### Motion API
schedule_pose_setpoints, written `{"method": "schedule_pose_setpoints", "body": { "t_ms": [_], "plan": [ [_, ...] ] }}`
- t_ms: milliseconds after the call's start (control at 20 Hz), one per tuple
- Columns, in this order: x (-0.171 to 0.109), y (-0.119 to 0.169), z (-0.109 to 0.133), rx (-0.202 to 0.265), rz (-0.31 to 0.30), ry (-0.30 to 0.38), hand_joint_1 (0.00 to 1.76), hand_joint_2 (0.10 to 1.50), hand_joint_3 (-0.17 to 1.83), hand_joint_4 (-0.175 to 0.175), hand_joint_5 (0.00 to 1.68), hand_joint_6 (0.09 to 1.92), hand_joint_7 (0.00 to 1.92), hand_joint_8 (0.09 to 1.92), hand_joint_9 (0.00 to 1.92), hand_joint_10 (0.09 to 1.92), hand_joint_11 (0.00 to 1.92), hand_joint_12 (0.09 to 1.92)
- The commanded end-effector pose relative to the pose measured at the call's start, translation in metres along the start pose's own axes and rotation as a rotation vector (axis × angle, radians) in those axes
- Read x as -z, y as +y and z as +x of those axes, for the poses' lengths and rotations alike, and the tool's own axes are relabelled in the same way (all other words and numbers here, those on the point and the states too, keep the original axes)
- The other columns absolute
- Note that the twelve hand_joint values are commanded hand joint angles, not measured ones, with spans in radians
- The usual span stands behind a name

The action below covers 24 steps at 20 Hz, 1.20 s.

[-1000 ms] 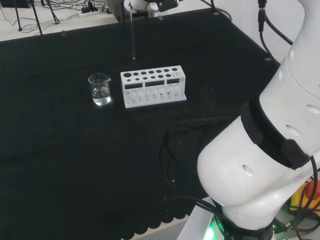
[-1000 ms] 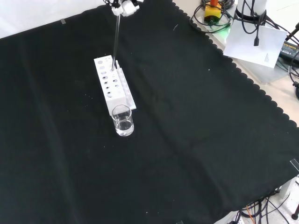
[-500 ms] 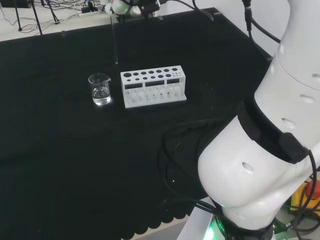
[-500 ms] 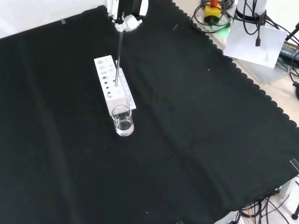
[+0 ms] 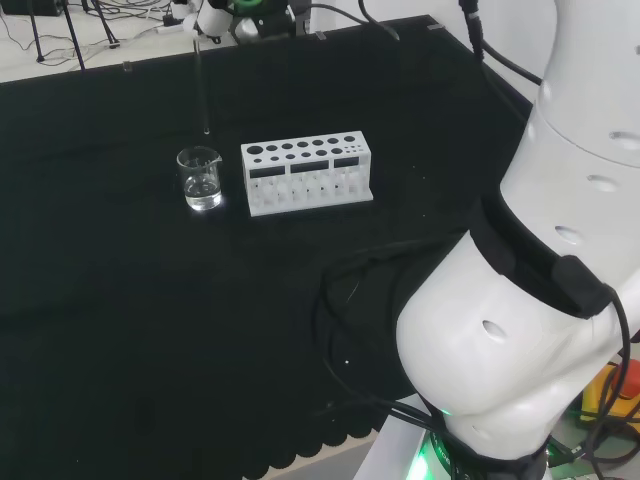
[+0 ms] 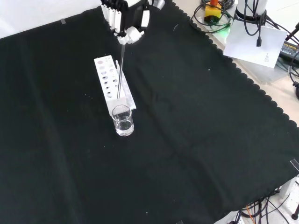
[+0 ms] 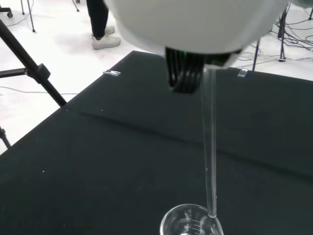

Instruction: Stir in the beaker to the left of the white test tube rack with the glass rod.

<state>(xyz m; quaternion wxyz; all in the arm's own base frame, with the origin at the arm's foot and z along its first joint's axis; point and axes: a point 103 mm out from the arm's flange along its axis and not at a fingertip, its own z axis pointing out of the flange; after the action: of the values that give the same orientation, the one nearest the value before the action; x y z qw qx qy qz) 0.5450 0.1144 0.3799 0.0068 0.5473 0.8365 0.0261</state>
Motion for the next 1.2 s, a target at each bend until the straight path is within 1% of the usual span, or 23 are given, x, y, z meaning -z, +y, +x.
{"method": "schedule_pose_setpoints", "body": {
  "t_ms": [50,500,800,1200],
  "plan": [
    [-0.012,0.013,0.003,0.025,-0.006,0.023,1.34,0.49,0.93,-0.175,1.33,0.47,1.37,0.86,1.70,0.56,1.74,0.34],
    [-0.032,0.023,0.004,0.038,0.014,0.027,1.34,0.49,0.93,-0.175,1.33,0.47,1.37,0.86,1.70,0.55,1.74,0.33],
    [-0.051,0.028,0.010,0.047,0.038,0.025,1.34,0.49,0.93,-0.175,1.33,0.46,1.38,0.86,1.70,0.55,1.74,0.33],
    [-0.082,0.032,0.009,0.042,0.074,0.021,1.34,0.49,0.93,-0.175,1.34,0.46,1.38,0.85,1.71,0.55,1.74,0.33]
  ]
}}
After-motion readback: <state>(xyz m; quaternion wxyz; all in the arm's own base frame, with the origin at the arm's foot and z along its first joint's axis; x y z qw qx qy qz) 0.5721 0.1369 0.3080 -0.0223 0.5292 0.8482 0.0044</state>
